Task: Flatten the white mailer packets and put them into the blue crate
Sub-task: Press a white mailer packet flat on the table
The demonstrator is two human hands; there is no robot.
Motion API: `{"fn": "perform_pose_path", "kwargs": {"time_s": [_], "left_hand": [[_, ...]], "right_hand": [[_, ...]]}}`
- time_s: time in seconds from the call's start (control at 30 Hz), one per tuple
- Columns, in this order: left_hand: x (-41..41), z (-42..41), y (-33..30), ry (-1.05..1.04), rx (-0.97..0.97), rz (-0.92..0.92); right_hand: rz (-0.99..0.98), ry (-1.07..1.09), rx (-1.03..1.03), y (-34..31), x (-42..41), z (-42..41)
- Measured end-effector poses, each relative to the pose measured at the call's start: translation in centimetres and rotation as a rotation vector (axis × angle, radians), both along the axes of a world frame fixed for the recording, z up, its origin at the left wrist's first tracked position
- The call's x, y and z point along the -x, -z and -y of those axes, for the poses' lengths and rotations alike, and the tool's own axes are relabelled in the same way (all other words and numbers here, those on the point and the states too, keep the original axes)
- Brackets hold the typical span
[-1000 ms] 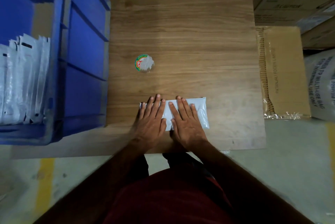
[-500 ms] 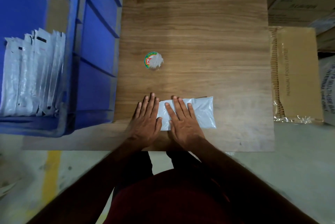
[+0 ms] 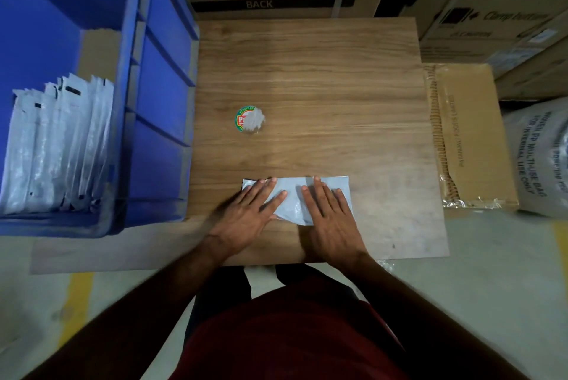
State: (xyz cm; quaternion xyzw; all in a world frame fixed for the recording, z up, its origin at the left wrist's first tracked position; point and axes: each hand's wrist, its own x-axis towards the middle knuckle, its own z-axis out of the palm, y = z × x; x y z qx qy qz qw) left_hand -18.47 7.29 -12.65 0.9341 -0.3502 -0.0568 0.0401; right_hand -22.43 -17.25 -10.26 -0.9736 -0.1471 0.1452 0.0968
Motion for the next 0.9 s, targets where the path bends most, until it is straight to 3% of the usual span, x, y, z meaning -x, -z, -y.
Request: {"fn": "perform_pose_path", "kwargs": {"time_s": [0.3,0.5,0.7,0.9], "left_hand": [[-1.4,-0.2,-5.1,0.054,0.080,0.024],[-4.1,0.0,-7.4,0.034,0.145,0.047],[-5.3,1.4,-4.9,-0.329,0.042,-0.014],[-0.3,1.4,-0.1,-0.317,0.004,-0.125]], "right_hand": [[0.230,0.011,0.016,-3.9,-2.9,-0.4],[0.194,-0.041,0.048,-5.4,-5.0,0.9],[0.091,-0.031,0.050,-2.1,-4.5,-0.7],[0.037,0.029,-0.100,1.4,-2.1,-3.2]]}}
